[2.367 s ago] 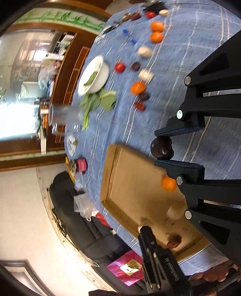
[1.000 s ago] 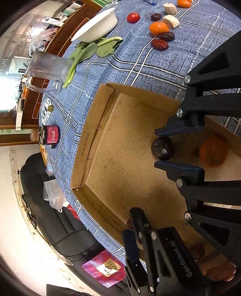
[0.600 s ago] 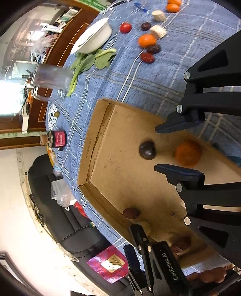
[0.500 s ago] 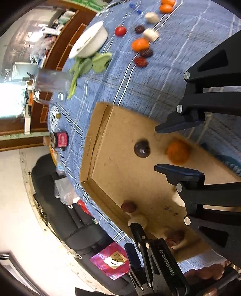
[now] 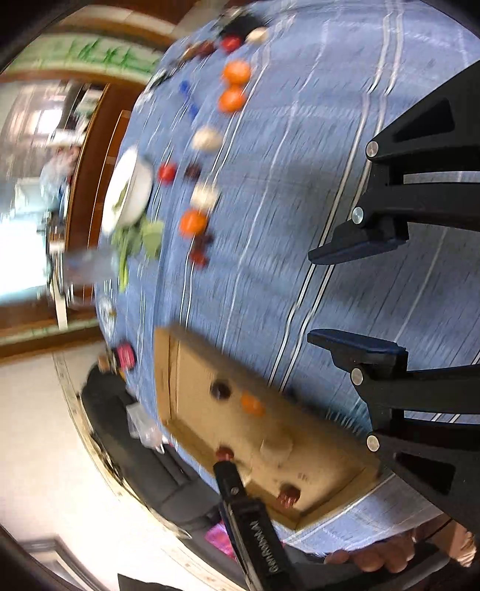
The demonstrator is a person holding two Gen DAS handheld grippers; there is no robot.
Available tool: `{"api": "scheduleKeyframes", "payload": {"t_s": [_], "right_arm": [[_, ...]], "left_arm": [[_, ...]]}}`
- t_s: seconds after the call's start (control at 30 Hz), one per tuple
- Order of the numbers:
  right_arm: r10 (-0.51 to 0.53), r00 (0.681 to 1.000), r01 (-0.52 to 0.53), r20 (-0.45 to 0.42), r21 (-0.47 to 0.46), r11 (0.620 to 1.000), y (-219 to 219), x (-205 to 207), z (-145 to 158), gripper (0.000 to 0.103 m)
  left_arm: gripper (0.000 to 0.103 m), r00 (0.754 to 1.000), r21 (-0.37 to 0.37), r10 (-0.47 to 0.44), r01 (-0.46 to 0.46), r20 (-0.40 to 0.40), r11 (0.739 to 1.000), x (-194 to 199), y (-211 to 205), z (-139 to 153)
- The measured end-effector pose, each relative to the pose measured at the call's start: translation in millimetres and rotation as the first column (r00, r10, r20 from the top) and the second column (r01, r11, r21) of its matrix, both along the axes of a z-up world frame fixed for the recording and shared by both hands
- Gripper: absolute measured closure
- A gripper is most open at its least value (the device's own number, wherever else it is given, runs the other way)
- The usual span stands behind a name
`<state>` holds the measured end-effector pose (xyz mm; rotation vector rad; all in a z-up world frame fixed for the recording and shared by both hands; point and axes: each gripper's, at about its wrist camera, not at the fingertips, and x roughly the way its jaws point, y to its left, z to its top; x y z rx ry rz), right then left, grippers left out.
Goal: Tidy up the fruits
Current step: 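Withdraw both grippers from the tray toward the fruit row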
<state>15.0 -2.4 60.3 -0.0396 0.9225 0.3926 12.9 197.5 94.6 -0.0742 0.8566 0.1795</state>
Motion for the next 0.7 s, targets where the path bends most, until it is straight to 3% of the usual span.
{"api": "scheduleKeyframes", "payload": {"t_s": [0.37, 0.53, 0.7], "right_arm": [[-0.218, 0.976, 0.218, -0.017, 0.009, 0.976, -133, 7, 0, 0.064], [-0.265, 0.964, 0.266, -0.016, 0.032, 0.964, -175, 42, 1, 0.064], [-0.236, 0.972, 0.236, -0.015, 0.061, 0.97, -179, 97, -4, 0.062]], "left_arm": [[0.028, 0.989, -0.021, -0.138, 0.137, -0.051, 0.99, 15, -97, -12], [0.028, 0.983, -0.016, -0.158, 0.157, -0.094, 0.987, 22, -124, -24], [0.028, 0.981, -0.009, -0.144, 0.144, -0.133, 0.989, 30, -133, -33]]}}
